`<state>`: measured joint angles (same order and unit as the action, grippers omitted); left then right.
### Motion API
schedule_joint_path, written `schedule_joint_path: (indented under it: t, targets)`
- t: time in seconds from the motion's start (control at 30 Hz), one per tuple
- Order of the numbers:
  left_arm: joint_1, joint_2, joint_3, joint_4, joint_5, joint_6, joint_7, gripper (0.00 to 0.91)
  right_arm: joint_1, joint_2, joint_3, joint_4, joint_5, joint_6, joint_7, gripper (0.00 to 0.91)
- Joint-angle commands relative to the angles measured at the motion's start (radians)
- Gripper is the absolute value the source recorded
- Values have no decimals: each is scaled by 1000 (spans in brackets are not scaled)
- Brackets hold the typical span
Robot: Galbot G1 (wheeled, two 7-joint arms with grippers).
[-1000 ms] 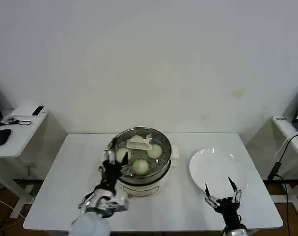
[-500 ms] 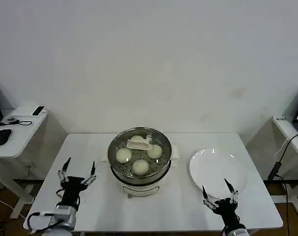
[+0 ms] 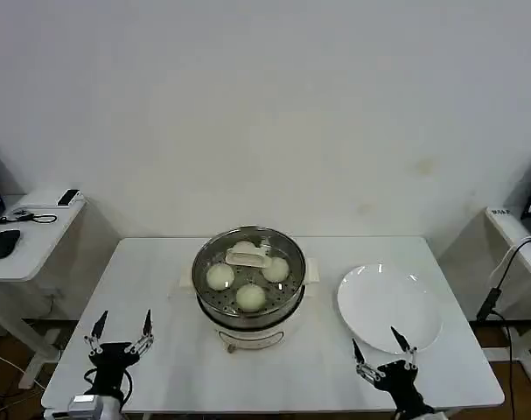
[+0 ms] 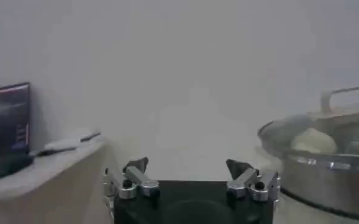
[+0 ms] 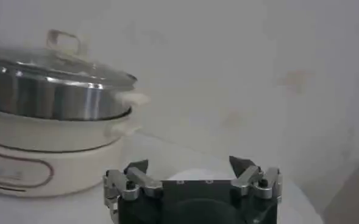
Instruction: Take steamed baozi put them in steamer then cover it.
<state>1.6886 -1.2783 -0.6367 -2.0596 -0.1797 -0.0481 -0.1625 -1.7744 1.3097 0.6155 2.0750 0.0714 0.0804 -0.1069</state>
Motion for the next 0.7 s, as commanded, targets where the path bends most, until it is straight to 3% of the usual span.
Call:
schedule_joint_path:
  t: [0.03,0.7]
  targets:
    - [57,-13,-25,-7,-17,-14,26,907,-14,-39,-23,21,85,-35,-1,907]
    - [75,-12,2,1,38,-10,22,907,-18,-99,-53,33,124,-96,29,907]
